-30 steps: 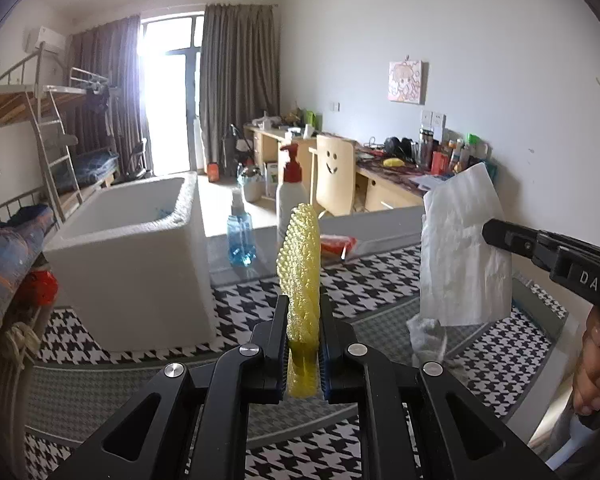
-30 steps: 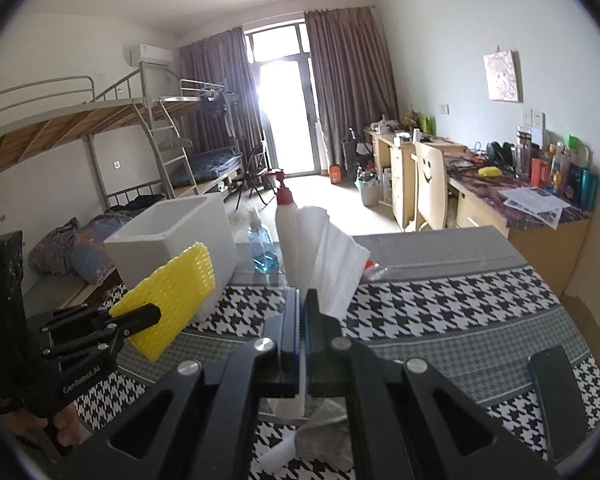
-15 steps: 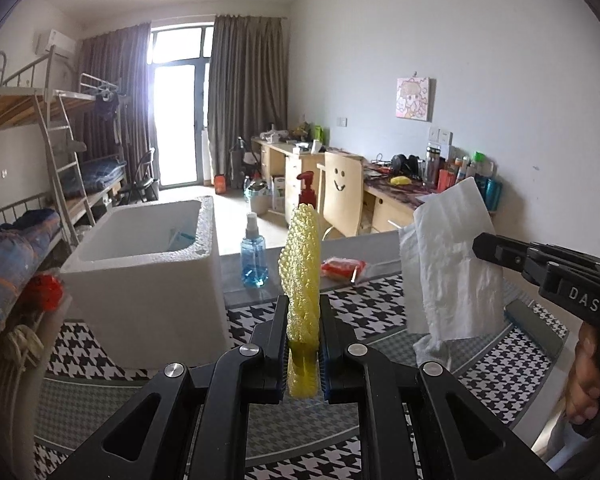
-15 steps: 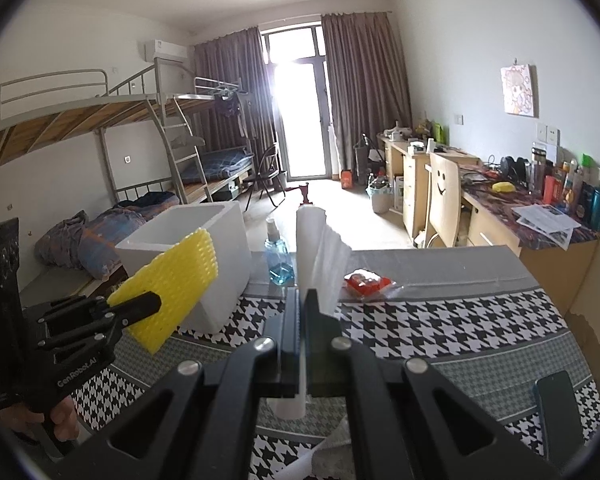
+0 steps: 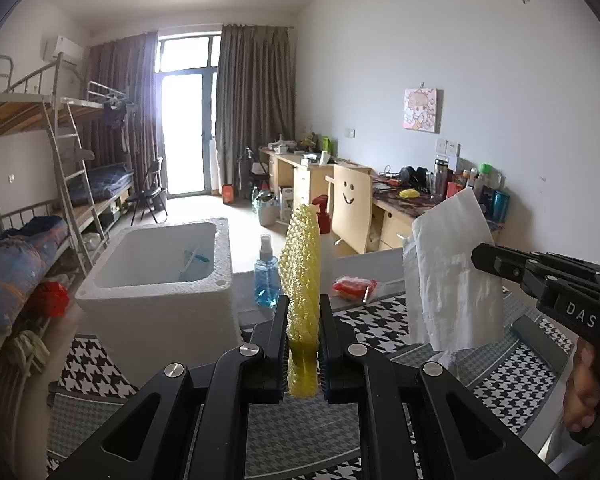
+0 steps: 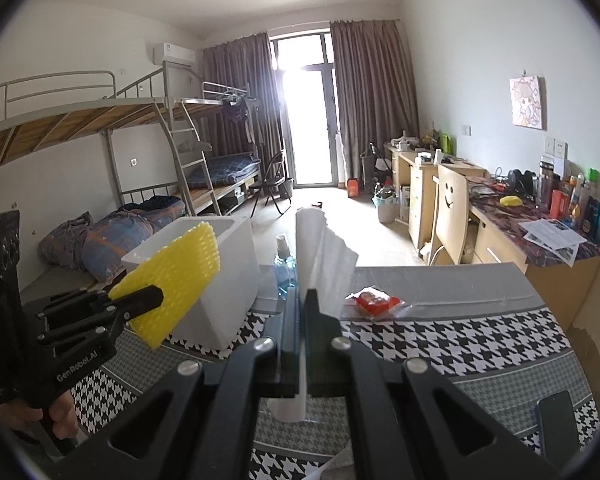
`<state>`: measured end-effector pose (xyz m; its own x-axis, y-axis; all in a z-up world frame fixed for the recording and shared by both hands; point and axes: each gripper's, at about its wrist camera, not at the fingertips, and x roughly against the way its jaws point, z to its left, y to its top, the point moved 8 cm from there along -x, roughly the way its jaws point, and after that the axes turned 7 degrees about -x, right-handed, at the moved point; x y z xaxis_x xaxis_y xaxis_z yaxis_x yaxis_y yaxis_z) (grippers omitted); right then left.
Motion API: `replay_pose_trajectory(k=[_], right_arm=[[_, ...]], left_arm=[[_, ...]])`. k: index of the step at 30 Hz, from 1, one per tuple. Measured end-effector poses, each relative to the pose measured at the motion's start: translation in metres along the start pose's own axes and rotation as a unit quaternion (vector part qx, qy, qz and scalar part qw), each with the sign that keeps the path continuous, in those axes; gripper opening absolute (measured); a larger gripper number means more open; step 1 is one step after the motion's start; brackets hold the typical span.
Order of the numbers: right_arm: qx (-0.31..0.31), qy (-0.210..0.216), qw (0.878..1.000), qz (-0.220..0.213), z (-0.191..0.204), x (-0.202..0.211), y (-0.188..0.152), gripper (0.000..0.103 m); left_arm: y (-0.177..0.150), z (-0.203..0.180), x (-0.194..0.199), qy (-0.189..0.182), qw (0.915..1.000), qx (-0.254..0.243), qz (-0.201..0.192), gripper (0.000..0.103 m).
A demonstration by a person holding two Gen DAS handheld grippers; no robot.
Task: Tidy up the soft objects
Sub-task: 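Lift and carry the yellow net in left gripper while right gripper carries the white cloth to the box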
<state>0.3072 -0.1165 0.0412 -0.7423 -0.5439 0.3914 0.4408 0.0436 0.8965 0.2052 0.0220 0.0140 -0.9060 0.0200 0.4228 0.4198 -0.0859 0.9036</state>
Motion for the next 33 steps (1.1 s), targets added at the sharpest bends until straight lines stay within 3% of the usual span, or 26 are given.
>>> replay_pose_trajectory(k=[33], right_arm=[[0.033, 0.015, 0.999, -0.021, 0.027, -0.02, 0.044, 0.004]], left_arm=[[0.047, 0.037, -0.002, 0.053, 0.9978, -0.013, -0.039, 0.013]])
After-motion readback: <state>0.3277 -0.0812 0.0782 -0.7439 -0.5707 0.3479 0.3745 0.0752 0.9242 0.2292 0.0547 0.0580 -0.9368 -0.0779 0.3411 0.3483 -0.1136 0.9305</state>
